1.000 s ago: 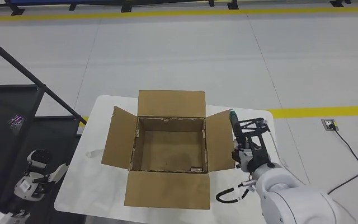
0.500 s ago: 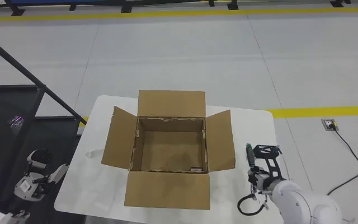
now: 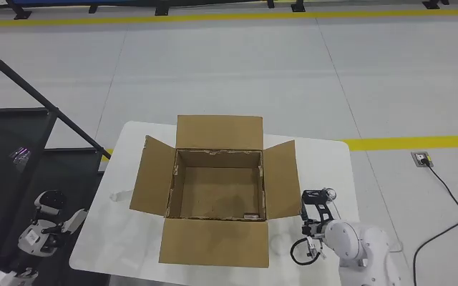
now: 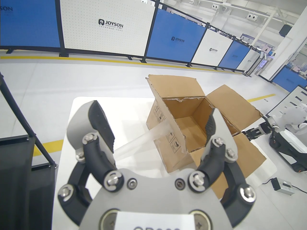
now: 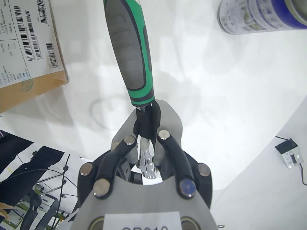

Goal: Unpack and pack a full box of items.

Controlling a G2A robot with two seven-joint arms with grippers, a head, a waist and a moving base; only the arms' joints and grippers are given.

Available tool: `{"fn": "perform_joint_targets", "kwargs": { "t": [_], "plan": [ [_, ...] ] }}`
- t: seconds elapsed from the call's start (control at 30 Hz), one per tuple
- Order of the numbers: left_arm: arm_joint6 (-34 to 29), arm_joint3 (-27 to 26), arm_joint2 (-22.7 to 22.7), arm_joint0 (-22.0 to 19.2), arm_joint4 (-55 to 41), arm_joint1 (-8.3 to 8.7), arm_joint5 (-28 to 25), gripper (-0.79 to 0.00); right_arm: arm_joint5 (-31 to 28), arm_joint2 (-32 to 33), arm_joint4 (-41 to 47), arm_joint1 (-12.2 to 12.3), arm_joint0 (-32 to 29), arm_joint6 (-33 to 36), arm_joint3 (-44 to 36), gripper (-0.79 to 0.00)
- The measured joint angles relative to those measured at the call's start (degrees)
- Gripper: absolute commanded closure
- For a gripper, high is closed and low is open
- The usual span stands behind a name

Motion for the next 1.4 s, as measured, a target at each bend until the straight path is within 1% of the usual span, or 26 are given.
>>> {"fn": "perform_joint_targets", "kwargs": {
  "t": [0.1, 0.33, 0.6, 0.63, 0.67, 0.7, 0.9, 1.0, 1.07, 1.1, 1.37, 1.4],
  "plan": [
    [0.0, 0.0, 0.0, 0.0, 0.0, 0.0, 0.0, -0.785, -0.43, -0.85, -0.72, 0.18, 0.34, -1.43, 1.66, 0.0],
    [0.0, 0.0, 0.0, 0.0, 0.0, 0.0, 0.0, -0.785, -0.68, -2.38, -2.55, 0.62, 2.62, -0.4, 5.87, 0.0],
    [0.0, 0.0, 0.0, 0.0, 0.0, 0.0, 0.0, -0.785, 1.78, -3.7, -5.18, 0.96, 5.92, 0.88, 11.01, 0.0],
    [0.0, 0.0, 0.0, 0.0, 0.0, 0.0, 0.0, -0.785, 1.93, -3.74, -5.3, 1.0, 6.23, 0.82, 11.62, -0.037],
    [0.0, 0.0, 0.0, 0.0, 0.0, 0.0, 0.0, -0.785, 2.0, -3.8, -5.32, 1.03, 6.55, 0.66, 12.18, -0.092],
    [0.0, 0.0, 0.0, 0.0, 0.0, 0.0, 0.0, -0.785, 2.01, -3.88, -5.27, 1.07, 6.92, 0.39, 12.87, -0.182],
    [0.0, 0.0, 0.0, 0.0, 0.0, 0.0, 0.0, -0.785, 2.08, -4.05, -4.47, 1.3, 8.07, -0.69, 15.08, -0.308],
    [0.0, 0.0, 0.0, 0.0, 0.0, 0.0, 0.0, -0.785, 2.26, -4.03, -4.27, 1.45, 8.02, -1.08, 14.58, -0.317],
    [0.0, 0.0, 0.0, 0.0, 0.0, 0.0, 0.0, -0.785, 2.46, -3.99, -4.29, 1.55, 7.57, -1.42, 13.27, -0.345],
    [0.0, 0.0, 0.0, 0.0, 0.0, 0.0, 0.0, -0.785, 2.43, -3.99, -4.14, 1.6, 7.03, -1.67, 12.0, -0.369],
    [0.0, 0.0, 0.0, 0.0, 0.0, 0.0, 0.0, -0.785, 5.0, -3.51, -6.09, 2.05, 2.62, -2.01, 0.74, -0.391],
    [0.0, 0.0, 0.0, 0.0, 0.0, 0.0, 0.0, -0.785, 5.42, -3.44, -6.43, 2.11, 1.86, -2.21, -1.55, -0.413]
  ]
}}
